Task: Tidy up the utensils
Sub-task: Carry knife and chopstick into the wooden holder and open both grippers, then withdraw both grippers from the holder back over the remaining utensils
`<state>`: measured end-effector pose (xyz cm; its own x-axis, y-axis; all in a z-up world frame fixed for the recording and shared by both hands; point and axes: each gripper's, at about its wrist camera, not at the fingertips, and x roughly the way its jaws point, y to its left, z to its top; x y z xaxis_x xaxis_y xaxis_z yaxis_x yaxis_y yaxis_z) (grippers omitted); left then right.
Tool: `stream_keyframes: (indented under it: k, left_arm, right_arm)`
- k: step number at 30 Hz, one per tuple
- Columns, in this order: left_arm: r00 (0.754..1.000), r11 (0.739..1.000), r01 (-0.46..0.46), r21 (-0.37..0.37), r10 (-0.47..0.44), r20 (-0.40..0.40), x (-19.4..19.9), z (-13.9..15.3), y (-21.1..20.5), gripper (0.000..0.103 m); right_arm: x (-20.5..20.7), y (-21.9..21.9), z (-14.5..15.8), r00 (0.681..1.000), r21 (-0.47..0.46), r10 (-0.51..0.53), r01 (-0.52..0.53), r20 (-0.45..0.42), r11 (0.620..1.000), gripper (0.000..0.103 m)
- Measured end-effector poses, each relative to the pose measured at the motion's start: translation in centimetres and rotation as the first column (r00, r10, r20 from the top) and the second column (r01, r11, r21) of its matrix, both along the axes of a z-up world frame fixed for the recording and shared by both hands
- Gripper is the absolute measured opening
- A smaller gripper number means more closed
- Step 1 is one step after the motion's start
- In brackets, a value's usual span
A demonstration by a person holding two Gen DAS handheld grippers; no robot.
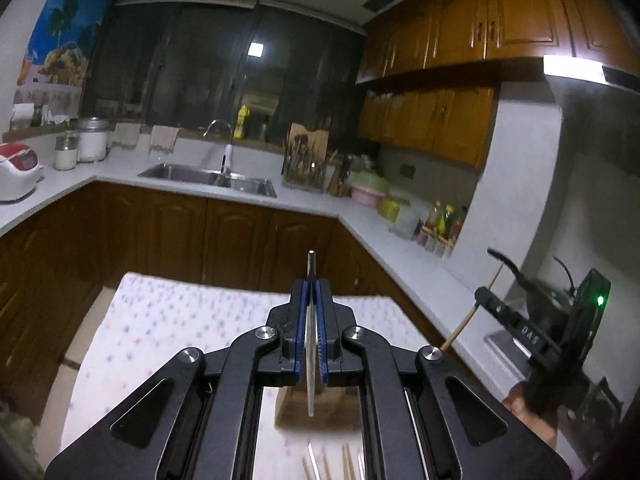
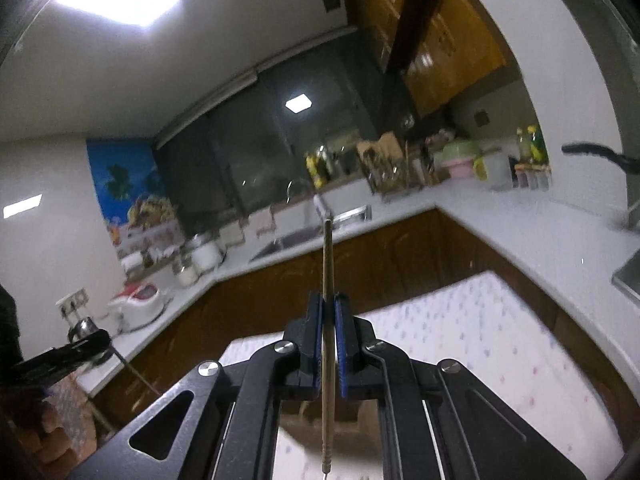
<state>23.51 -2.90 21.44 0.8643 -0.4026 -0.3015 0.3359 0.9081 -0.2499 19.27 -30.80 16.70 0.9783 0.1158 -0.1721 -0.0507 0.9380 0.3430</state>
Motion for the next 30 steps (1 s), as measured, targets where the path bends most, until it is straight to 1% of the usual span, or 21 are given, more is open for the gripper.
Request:
stream_keyframes:
  k: [3,5,8,9,13,15,17,19,21,30]
  left_arm:
    - [1.0,1.0,-0.014,-0.005,0.014,0.015,2.9,-0.5,-0.9,0.004]
    - [1.0,1.0,-0.023,-0.012,0.023,-0.005,4.9,-1.9,-1.6,0.004]
    - [0.998,0.999,-0.039,-0.026,0.037,-0.059,7.7,-4.9,-2.3,0.004]
    - [0.997,0.999,-0.042,-0.028,0.04,-0.068,8.1,-5.5,-2.5,0.004]
    - [0.991,0.999,-0.041,-0.036,0.036,-0.128,9.7,-9.3,-3.1,0.004]
    - [0.988,0.999,-0.037,-0.032,0.032,-0.151,10.2,-10.6,-3.4,0.004]
    - [0.985,0.999,-0.03,-0.025,0.025,-0.169,10.5,-11.4,-3.9,0.004]
    - [0.986,0.999,-0.039,-0.014,0.036,-0.163,10.3,-11.9,-4.0,0.005]
    - [0.986,0.999,-0.038,-0.016,0.035,-0.165,10.3,-12.1,-3.9,0.005]
    - [0.984,0.999,-0.045,0.013,0.046,-0.171,10.4,-11.5,-4.2,0.006]
  right_arm:
    - [2.2,-0.4,0.1,0.999,-0.001,-0.03,0.03,0.025,1.0,0.006]
    - [3.9,-0.5,-0.8,0.999,0.001,-0.042,0.042,0.026,0.999,0.006]
    - [5.6,-0.2,-2.9,0.999,-0.018,-0.048,0.049,0.013,0.999,0.006]
    - [6.0,-0.1,-3.5,0.999,-0.025,-0.049,0.049,0.009,0.998,0.006]
    - [7.2,0.2,-6.2,0.998,-0.042,-0.052,0.052,-0.017,0.998,0.006]
    - [7.6,0.4,-7.6,0.998,-0.052,-0.057,0.055,-0.032,0.997,0.006]
    - [7.8,0.5,-8.5,0.997,-0.058,-0.058,0.055,-0.042,0.997,0.006]
    - [7.9,0.7,-9.4,0.997,-0.066,-0.045,0.041,-0.065,0.997,0.006]
    - [7.8,0.7,-9.5,0.996,-0.068,-0.049,0.044,-0.068,0.997,0.007]
    - [8.1,0.4,-9.2,0.995,-0.049,-0.034,0.03,-0.093,0.998,0.007]
